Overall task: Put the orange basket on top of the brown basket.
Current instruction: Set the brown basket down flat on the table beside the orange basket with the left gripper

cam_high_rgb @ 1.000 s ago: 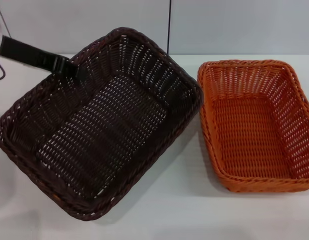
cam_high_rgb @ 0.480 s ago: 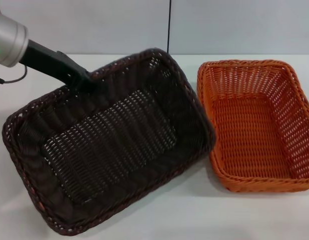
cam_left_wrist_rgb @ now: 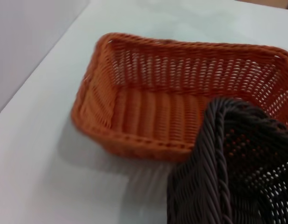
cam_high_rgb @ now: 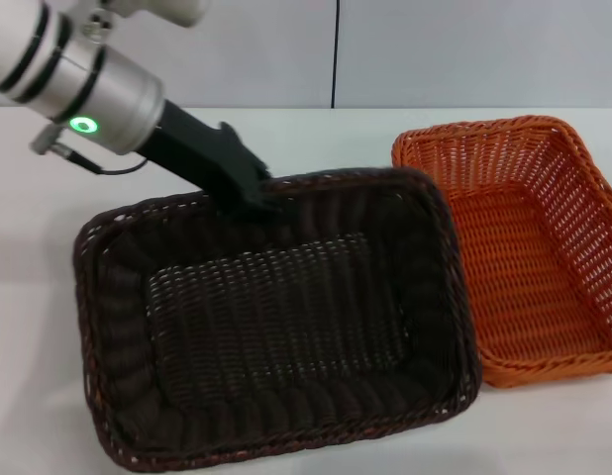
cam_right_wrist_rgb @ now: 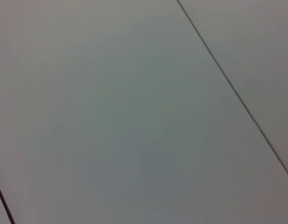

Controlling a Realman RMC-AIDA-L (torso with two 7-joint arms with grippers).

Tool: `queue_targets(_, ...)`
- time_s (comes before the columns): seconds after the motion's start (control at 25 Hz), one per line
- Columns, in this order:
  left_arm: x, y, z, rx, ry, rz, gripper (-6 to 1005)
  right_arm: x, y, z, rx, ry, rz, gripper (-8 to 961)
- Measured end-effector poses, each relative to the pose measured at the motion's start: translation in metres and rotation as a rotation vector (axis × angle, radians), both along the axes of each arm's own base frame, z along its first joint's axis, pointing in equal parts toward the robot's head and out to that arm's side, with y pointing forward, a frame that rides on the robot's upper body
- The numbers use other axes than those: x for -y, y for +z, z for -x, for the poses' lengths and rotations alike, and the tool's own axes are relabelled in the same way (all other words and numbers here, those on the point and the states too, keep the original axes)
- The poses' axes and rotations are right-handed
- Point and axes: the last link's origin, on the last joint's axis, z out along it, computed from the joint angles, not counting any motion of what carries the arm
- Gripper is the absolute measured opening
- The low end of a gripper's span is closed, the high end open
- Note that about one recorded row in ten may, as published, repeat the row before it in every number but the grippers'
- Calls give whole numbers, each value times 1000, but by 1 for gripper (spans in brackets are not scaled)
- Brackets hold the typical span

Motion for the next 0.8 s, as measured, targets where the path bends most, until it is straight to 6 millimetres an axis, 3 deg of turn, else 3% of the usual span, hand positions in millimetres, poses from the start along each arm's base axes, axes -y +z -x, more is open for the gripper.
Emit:
queue_targets(0.28,-17,-29,-26,-7,-128,20,246,6,-2,-5,-26,1,1,578)
queue_targets(0.8,-31,-30,-37,-6,-161,-39,262,12,-3,-11,-53,-1,-2,578)
